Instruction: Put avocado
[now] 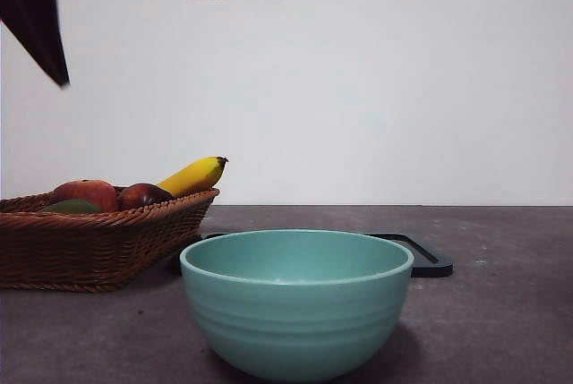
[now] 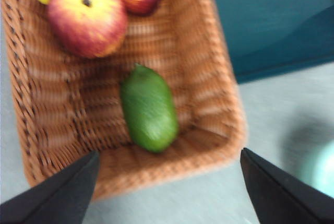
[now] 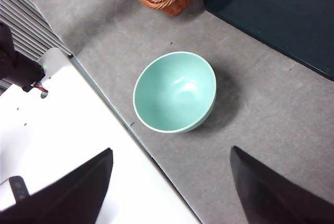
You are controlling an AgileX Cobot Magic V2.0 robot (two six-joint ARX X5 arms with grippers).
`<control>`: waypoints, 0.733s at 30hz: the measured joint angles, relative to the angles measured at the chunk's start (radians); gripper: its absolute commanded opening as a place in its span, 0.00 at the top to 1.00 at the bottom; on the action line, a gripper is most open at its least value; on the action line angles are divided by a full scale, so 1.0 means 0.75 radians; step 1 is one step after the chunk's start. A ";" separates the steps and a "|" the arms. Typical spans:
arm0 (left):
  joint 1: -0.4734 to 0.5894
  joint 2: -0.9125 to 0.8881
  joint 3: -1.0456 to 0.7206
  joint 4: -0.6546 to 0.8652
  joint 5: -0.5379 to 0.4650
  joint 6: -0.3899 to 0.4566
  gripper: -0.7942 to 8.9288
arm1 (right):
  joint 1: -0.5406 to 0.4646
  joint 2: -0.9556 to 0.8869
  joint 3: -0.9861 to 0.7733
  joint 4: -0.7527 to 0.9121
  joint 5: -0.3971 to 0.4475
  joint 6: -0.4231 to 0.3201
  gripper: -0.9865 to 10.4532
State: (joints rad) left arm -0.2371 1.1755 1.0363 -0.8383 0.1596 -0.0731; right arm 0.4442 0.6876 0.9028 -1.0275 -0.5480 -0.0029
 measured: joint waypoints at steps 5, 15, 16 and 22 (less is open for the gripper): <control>-0.043 0.160 0.030 0.055 -0.068 0.001 0.47 | 0.000 0.000 0.000 0.000 0.000 0.000 0.60; -0.065 0.417 0.036 0.183 -0.150 0.005 0.47 | 0.000 0.000 0.000 -0.001 0.000 0.014 0.60; -0.065 0.433 0.036 0.188 -0.151 0.005 0.47 | 0.000 0.000 0.000 0.000 0.000 0.014 0.60; -0.066 0.531 0.036 0.234 -0.152 0.005 0.47 | 0.000 0.000 0.000 0.000 0.000 0.014 0.60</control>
State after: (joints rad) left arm -0.2867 1.5734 1.0634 -0.6628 0.0460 -0.0692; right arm 0.4442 0.6876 0.9028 -1.0275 -0.5480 0.0078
